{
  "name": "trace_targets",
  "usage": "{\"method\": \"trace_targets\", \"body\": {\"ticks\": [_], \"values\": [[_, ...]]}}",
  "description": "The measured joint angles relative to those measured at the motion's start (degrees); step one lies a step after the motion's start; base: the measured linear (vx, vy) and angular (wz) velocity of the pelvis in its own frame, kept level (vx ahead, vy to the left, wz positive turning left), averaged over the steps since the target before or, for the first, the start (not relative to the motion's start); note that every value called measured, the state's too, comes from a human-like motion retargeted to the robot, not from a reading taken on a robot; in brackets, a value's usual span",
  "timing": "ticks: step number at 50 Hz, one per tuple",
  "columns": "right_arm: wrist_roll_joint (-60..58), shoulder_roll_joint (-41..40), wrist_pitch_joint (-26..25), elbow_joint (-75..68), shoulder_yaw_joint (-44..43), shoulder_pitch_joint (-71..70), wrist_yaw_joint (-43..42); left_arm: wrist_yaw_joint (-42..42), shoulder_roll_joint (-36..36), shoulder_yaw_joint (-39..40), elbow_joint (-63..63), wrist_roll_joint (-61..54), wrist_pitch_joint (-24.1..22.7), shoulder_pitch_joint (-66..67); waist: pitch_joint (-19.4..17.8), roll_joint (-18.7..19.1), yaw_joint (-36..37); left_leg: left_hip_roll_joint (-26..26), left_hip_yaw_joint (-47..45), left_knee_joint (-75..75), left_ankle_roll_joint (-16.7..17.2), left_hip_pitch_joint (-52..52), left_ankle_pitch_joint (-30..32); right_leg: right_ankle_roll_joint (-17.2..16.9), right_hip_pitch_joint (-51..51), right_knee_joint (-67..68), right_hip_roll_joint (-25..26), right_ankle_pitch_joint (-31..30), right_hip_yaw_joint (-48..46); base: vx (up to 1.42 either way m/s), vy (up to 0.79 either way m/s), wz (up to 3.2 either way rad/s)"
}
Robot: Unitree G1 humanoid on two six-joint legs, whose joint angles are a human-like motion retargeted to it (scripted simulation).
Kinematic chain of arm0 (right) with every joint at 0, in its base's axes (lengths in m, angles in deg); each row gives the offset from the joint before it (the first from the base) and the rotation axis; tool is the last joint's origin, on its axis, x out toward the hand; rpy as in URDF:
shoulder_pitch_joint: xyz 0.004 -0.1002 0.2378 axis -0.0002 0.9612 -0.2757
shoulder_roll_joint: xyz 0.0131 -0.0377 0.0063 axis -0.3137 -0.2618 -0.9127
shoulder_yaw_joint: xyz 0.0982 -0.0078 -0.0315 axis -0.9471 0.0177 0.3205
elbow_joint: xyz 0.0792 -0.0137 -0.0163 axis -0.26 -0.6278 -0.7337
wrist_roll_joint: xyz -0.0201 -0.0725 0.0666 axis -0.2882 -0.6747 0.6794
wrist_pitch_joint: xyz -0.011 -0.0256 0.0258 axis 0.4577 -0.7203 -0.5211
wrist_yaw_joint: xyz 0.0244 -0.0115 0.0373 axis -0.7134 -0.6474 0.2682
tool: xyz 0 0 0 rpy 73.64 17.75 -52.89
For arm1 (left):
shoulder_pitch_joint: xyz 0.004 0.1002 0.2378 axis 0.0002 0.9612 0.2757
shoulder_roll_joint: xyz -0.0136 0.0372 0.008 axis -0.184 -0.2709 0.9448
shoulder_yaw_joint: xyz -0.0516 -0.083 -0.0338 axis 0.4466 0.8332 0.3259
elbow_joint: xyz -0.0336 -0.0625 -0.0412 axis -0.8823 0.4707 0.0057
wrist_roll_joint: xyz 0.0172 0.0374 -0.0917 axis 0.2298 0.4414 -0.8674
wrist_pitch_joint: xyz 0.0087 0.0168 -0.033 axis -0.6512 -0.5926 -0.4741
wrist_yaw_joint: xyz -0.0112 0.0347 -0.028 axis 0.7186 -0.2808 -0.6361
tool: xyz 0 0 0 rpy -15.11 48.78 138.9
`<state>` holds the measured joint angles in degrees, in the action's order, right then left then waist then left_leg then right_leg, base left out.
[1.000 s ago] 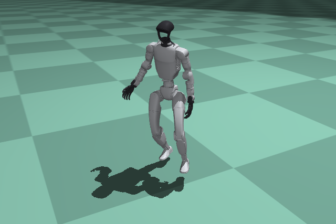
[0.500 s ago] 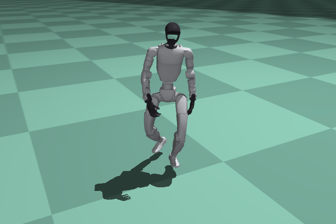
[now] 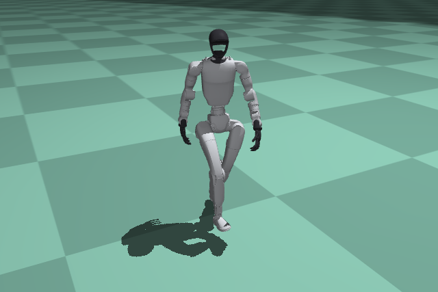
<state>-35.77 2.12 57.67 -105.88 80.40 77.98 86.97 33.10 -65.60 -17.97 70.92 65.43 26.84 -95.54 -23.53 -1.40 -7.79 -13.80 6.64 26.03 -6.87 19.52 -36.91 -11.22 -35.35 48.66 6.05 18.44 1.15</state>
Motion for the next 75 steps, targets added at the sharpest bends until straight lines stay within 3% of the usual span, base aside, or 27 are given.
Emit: {"method": "trace_targets", "body": {"ticks": [5, 7, 9, 12, 14, 15, 19, 23, 31, 35, 38, 41, 43, 45, 47, 50, 52, 55, 57, 60, 62, 64, 67, 70, 72, 73, 75], "values": [[0.9, -0.2, -0.4, -0.6, -1.4, 3.0, -0.2, 0.9, 2.7, -0.5, 2.1, -0.6, 0.6, 2.1, -0.9, 2.8, -0.2, -0.5, 6.0, 9.4, 2.4, 3.1, -0.8, 2.4, 0.2, 8.0, 4.6, -3.3, -2.1, 0.68, 0.06, 0.22], [1.3, 0.5, 0.0, -0.2, -2.1, 3.2, -0.8, 2.1, 4.8, -0.8, 4.4, -0.6, 0.9, 4.3, -0.6, 5.2, -0.9, -0.5, 8.4, 16.2, 5.9, 2.4, 2.6, 4.7, 0.8, 11.5, 6.1, -3.0, -3.9, 0.72, 0.05, 0.29], [1.9, 1.4, 0.5, 0.6, -2.5, 2.8, -1.6, 3.5, 7.1, -1.6, 6.9, 0.2, 1.3, 7.1, 0.1, 8.1, -1.3, 0.2, 9.2, 25.5, 11.0, -0.3, 9.3, 7.2, 1.9, 13.3, 8.0, -1.4, -5.3, 0.70, 0.06, 0.24], [3.1, 2.8, 1.3, 3.3, -2.9, 0.5, -3.3, 5.9, 9.8, -3.3, 9.9, 2.2, 2.6, 11.4, 1.3, 11.7, -0.9, 1.1, 8.1, 41.7, 20.1, -8.4, 26.3, 10.9, 3.7, 14.4, 10.4, 3.1, -5.9, 0.70, 0.09, 0.18], [3.6, 4.1, 1.8, 5.9, -2.9, -2.4, -4.7, 7.4, 10.4, -3.9, 10.8, 2.8, 3.7, 13.1, 1.9, 12.3, 0.2, 2.1, 5.0, 51.0, 21.8, -15.7, 33.0, 12.3, 5.9, 14.0, 10.2, 6.6, -5.2, 0.73, 0.08, 0.14], [3.8, 4.7, 2.1, 7.3, -2.8, -3.9, -5.6, 8.0, 10.4, -4.0, 11.0, 2.9, 4.1, 13.8, 2.1, 12.3, 0.9, 3.7, 3.3, 55.6, 21.7, -19.8, 33.4, 13.0, 7.2, 13.4, 10.1, 8.0, -5.0, 0.73, -0.02, 0.12], [4.4, 6.8, 3.2, 15.1, -2.3, -10.3, -9.3, 8.0, 8.8, -2.4, 9.6, 1.8, 4.9, 15.7, 3.2, 11.6, 5.2, 14.2, -3.3, 67.2, 12.1, -38.3, 22.7, 13.7, 14.0, 7.4, 9.1, 12.0, -4.1, 0.74, -0.06, 0.04], [4.8, 8.9, 4.5, 24.2, -1.4, -15.6, -10.9, 5.0, 6.8, 1.5, 7.1, -0.1, 4.3, 16.7, 3.4, 9.1, 10.5, 19.3, -7.9, 63.2, 6.3, -52.7, 12.9, 12.8, 24.0, -0.7, 7.7, 14.2, -2.4, 0.78, -0.05, -0.18], [3.0, 11.5, 5.4, 32.5, 1.6, -23.3, -9.5, -1.6, 6.6, 9.0, 7.4, -4.9, 3.1, 15.4, 2.4, 4.8, 17.7, 16.8, -12.5, 35.8, 9.7, -69.0, 10.1, 10.3, 42.2, -12.1, 3.8, 17.0, -1.2, 0.82, 0.01, -0.06], [1.7, 10.6, 5.1, 31.0, 2.8, -23.4, -7.8, -2.7, 7.6, 11.1, 9.0, -6.7, 3.3, 15.6, 2.6, 4.0, 19.3, 15.3, -12.5, 35.0, 10.0, -73.6, 10.8, 8.7, 46.3, -8.5, 2.8, 17.7, -2.8, 0.87, 0.06, 0.07], [1.4, 8.6, 4.5, 26.9, 3.4, -21.9, -5.8, -2.1, 8.3, 11.7, 11.4, -8.6, 3.9, 15.7, 3.3, 2.2, 19.8, 13.4, -14.0, 41.4, 8.3, -75.4, 13.3, 5.7, 47.1, -2.7, 0.5, 13.3, -3.4, 0.94, 0.10, 0.14], [1.0, 5.8, 3.4, 20.9, 4.0, -18.8, -3.3, -0.7, 9.0, 11.2, 13.8, -9.6, 4.5, 16.2, 4.8, 0.6, 18.5, 9.9, -15.9, 46.7, 5.7, -76.1, 14.3, 0.4, 43.8, 7.0, -1.7, 0.3, -3.9, 0.94, 0.11, 0.49], [0.3, 3.9, 2.4, 16.5, 4.4, -16.5, -1.5, 0.2, 9.4, 10.2, 14.2, -9.4, 4.7, 16.4, 6.2, 0.1, 16.5, 7.3, -16.5, 48.9, 3.7, -75.9, 13.2, -3.2, 38.6, 15.6, -2.3, -14.1, -4.1, 0.94, 0.09, 0.72], [-0.7, 2.4, 1.5, 12.5, 4.6, -14.5, 0.0, 1.1, 9.0, 9.1, 12.5, -8.8, 4.8, 16.1, 7.3, 0.4, 14.0, 5.0, -16.4, 50.0, 1.7, -74.9, 10.8, -3.8, 31.8, 25.5, -3.6, -23.8, -5.5, 0.96, 0.11, 0.82], [-1.2, 2.0, 0.7, 9.3, 4.1, -12.6, 0.8, 0.9, 7.7, 8.1, 8.1, -8.2, 4.6, 15.1, 7.5, 0.8, 10.4, 1.4, -16.1, 49.5, -0.5, -72.3, 8.0, -3.0, 23.5, 38.1, -6.9, -24.7, -5.8, 1.00, 0.18, 1.03], [-1.6, 2.3, -0.1, 6.4, 3.0, -9.5, 0.8, -1.3, 3.2, 7.2, -2.5, -7.5, 3.7, 12.7, 7.1, 3.1, 5.2, -2.0, -13.8, 48.7, -2.2, -66.1, 3.1, 4.7, 6.9, 59.0, -13.5, -15.2, -6.6, 1.02, 0.19, 0.86], [-2.1, 3.3, 0.0, 5.3, 2.5, -6.5, 0.1, -4.2, -1.4, 7.3, -11.8, -7.5, 2.4, 11.4, 6.5, 6.1, 2.1, -2.0, -11.1, 46.7, -1.6, -60.5, -0.4, 9.3, -7.4, 70.8, -15.4, -6.6, -5.8, 1.04, 0.19, 0.59], [-2.3, 5.2, 0.7, 3.8, 2.0, -1.1, 0.2, -7.1, -8.8, 8.3, -25.7, -7.8, -0.2, 10.4, 4.9, 11.5, -2.3, 0.4, -6.9, 37.9, 1.1, -48.1, -2.6, 13.1, -28.7, 77.8, -15.7, 0.6, -6.4, 1.09, 0.12, 0.48], [-2.1, 5.7, 1.1, 3.5, 1.2, 2.5, 1.0, -6.1, -12.1, 8.5, -32.3, -6.7, -1.7, 10.8, 2.9, 14.5, -4.9, 0.1, -2.3, 29.7, 9.1, -38.1, 13.0, 14.9, -35.4, 73.1, -17.2, 1.3, -9.3, 1.17, -0.03, 0.66], [-2.1, 5.1, 1.9, 4.1, 0.5, 6.6, 1.6, -3.9, -14.5, 6.8, -37.2, -3.7, -3.4, 10.7, 0.6, 16.3, -8.8, 0.6, -2.1, 22.0, 21.9, -30.3, 48.1, 14.7, -37.2, 59.5, -22.6, -3.9, -13.2, 1.18, -0.07, 1.26], [-2.1, 4.3, 2.1, 4.2, 0.2, 7.9, 1.0, -3.2, -15.6, 5.5, -39.3, -1.9, -4.9, 10.3, -0.2, 16.5, -11.1, 3.0, -9.3, 21.8, 21.9, -28.7, 56.9, 11.0, -36.2, 48.0, -27.5, -10.0, -15.1, 1.12, -0.09, 1.69], [-1.7, 3.8, 2.1, 4.3, -0.3, 8.2, -0.5, -3.1, -16.5, 4.8, -41.6, 0.1, -6.6, 10.8, -0.4, 16.7, -11.6, 7.1, -14.7, 23.7, 21.9, -27.5, 59.9, 6.6, -34.4, 35.0, -31.2, -17.5, -19.0, 1.10, -0.33, 1.31], [1.6, 3.7, 1.7, 4.4, -2.5, 8.3, -3.4, -3.3, -17.4, 5.2, -46.1, 2.1, -8.8, 14.9, 0.6, 17.4, -9.4, 15.7, -19.0, 30.6, 21.9, -23.6, 57.6, 0.2, -31.1, 18.5, -34.0, -30.5, -25.5, 1.17, -0.61, 0.53], [5.8, 4.2, 1.7, 6.2, -5.3, 8.2, -6.0, -3.7, -18.4, 7.3, -50.0, 2.6, -9.4, 21.9, 3.1, 18.0, -5.0, 26.3, -17.2, 43.2, 21.9, -15.4, 46.5, -2.5, -29.0, 14.3, -33.0, -37.1, -30.3, 1.33, -0.81, -0.01], [8.8, 5.3, 2.7, 8.5, -7.1, 6.8, -7.6, -4.7, -18.5, 8.8, -49.8, 2.6, -9.0, 26.3, 4.9, 17.4, -3.3, 33.3, -15.2, 52.9, 18.7, -9.9, 37.2, -0.5, -28.5, 18.4, -32.9, -33.9, -30.8, 1.35, -0.72, 0.14], [10.6, 6.1, 3.3, 9.9, -8.2, 5.7, -8.4, -5.4, -18.4, 9.5, -49.2, 2.6, -8.5, 28.3, 5.4, 16.8, -2.8, 36.5, -14.6, 57.9, 15.5, -7.9, 33.1, 2.1, -28.6, 21.8, -32.8, -29.2, -29.7, 1.26, -0.58, 0.06], [14.4, 7.5, 4.6, 13.0, -9.9, 2.6, -10.1, -7.0, -17.1, 10.5, -47.0, 2.9, -6.7, 31.3, 5.3, 16.2, -1.9, 40.7, -11.3, 68.5, 11.8, -5.8, 28.5, 8.9, -29.9, 31.3, -30.4, -12.9, -26.4, 1.13, -0.48, -0.26]]}}
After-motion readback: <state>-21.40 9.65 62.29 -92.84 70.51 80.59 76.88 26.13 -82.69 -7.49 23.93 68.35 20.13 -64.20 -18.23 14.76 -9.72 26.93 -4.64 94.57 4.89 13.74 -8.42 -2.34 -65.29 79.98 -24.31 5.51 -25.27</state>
